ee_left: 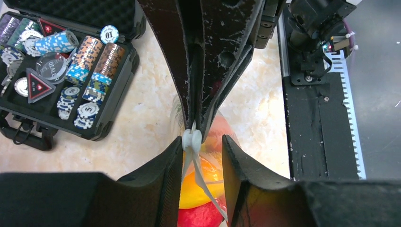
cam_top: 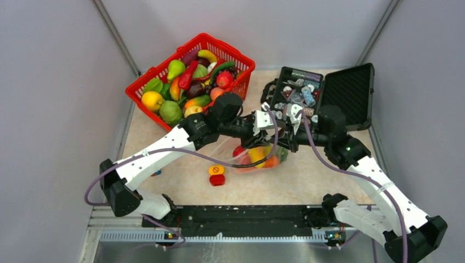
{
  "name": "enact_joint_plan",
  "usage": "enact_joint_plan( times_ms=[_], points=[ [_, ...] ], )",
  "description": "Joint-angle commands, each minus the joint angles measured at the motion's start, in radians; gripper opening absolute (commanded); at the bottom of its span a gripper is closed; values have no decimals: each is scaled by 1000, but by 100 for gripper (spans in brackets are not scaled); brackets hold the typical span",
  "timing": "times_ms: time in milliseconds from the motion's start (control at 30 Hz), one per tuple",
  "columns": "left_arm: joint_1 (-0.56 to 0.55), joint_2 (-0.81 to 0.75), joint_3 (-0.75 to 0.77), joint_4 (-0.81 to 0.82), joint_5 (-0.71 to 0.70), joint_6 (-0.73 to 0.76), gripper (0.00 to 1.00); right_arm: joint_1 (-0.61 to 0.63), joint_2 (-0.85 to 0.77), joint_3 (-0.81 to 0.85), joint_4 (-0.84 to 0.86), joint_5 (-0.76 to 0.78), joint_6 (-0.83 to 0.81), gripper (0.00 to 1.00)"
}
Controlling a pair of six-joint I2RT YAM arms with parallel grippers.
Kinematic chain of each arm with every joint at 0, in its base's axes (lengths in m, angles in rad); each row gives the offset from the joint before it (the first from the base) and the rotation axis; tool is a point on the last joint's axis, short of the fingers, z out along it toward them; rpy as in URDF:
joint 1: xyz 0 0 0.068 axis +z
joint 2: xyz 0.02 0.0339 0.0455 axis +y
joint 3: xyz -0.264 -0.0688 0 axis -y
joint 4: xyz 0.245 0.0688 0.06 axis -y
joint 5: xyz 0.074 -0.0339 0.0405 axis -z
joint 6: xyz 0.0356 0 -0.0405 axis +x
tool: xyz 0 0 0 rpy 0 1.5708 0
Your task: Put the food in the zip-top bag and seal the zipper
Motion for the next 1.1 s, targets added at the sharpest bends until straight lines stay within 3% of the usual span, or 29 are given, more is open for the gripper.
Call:
enact_joint_plan(
  times_ms=[0, 433, 600, 1067],
  points=[
    [3, -7, 41, -14, 48, 19, 35, 11, -23, -3, 51, -3, -6, 0],
    [6, 4, 40, 25, 49, -13, 16, 10, -21, -6, 48, -4, -7, 0],
    [6, 3, 38, 17, 28, -17, 0, 10, -21, -8, 42, 18, -13, 0],
    [49, -51, -23, -63, -30, 15, 0, 11, -25, -9, 28, 52, -26, 0]
  ],
)
